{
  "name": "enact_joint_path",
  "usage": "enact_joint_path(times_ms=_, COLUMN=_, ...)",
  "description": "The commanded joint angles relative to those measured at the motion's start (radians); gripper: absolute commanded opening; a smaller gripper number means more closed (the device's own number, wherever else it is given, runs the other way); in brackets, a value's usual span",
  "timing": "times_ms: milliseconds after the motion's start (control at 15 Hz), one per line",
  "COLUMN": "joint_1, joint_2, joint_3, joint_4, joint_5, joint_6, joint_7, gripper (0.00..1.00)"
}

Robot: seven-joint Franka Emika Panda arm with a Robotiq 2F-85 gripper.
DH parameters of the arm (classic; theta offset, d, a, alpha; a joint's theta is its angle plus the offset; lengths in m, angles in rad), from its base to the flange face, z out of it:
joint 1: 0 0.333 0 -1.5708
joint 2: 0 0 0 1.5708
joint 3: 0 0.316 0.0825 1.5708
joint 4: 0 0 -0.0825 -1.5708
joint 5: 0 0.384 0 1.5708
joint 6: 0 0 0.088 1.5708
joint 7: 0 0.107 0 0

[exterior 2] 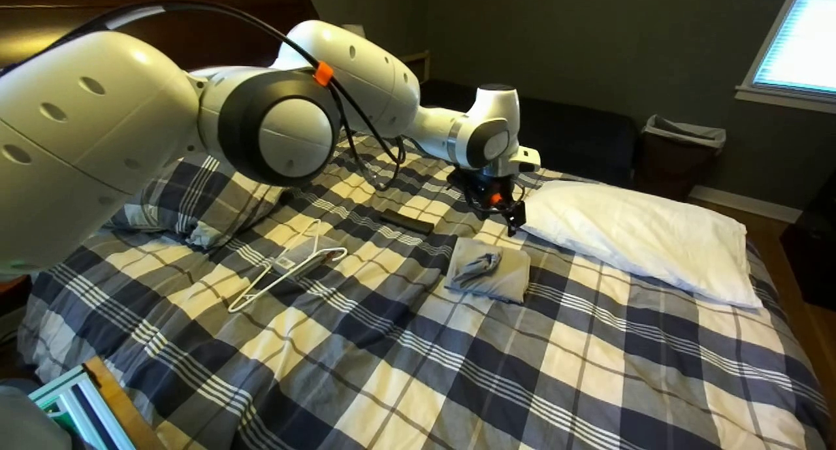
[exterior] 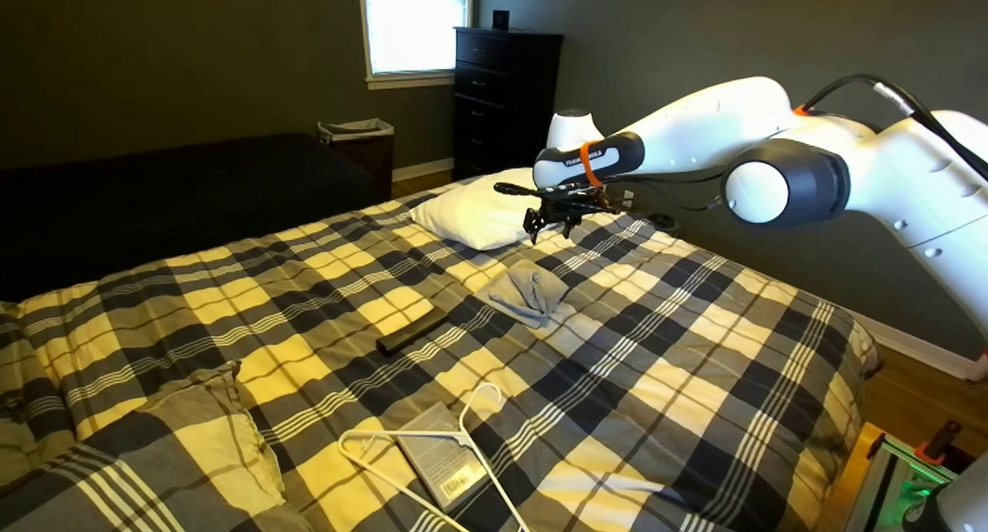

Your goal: Take the grey towel off of the one under it

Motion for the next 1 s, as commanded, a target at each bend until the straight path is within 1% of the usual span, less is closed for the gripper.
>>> enact_joint_path(times_ms=0, joint_1=-0.008, joint_2=0.018, joint_3=0.001, joint_4=0.022, joint_5=-0.005, joint_6=-0.001, joint_7=-0.001, gripper=1.0)
enact_joint_path(times_ms=133, joint_1=-0.011, joint_2=0.034, joint_3=0.0, joint_4=0.043, joint_5=-0.006, joint_6=-0.001, joint_7=-0.002, gripper=1.0)
enact_joint_path(times_ms=200, joint_1=-0.012, joint_2=0.053, joint_3=0.001, joint_4=0.061, joint_5=-0.001, joint_6=0.029, joint_7=0.01, gripper=1.0)
enact_joint_path(times_ms=267, joint_1=-0.018, joint_2=0.064, joint_3=0.012, joint_4=0.071, joint_5=0.009, joint_6=0.025, joint_7=0.005, gripper=1.0)
enact_joint_path(times_ms=467, joint_1=-0.011, joint_2=0.087, joint_3=0.016, joint_4=0.078, joint_5=0.008, joint_6=0.017, joint_7=0.006, gripper=1.0)
enact_joint_path(times_ms=667, joint_1=-0.009, joint_2=0.117, joint_3=0.022, joint_4=0.089, joint_5=0.002, joint_6=0.037, joint_7=-0.012, gripper=1.0)
enact_joint_path(times_ms=733, joint_1=-0.008, joint_2=0.117, joint_3=0.016, joint_4=0.088, joint_5=0.002, joint_6=0.007, joint_7=0.003, gripper=1.0)
enact_joint_path(times_ms=800, joint_1=-0.005, joint_2=0.088, joint_3=0.016, joint_4=0.057, joint_5=0.0, joint_6=0.013, joint_7=-0.002, gripper=1.0)
enact_joint_path(times_ms=933, joint_1=-0.005, joint_2=0.097, joint_3=0.015, joint_4=0.057, joint_5=0.0, joint_6=0.014, joint_7=-0.002, gripper=1.0)
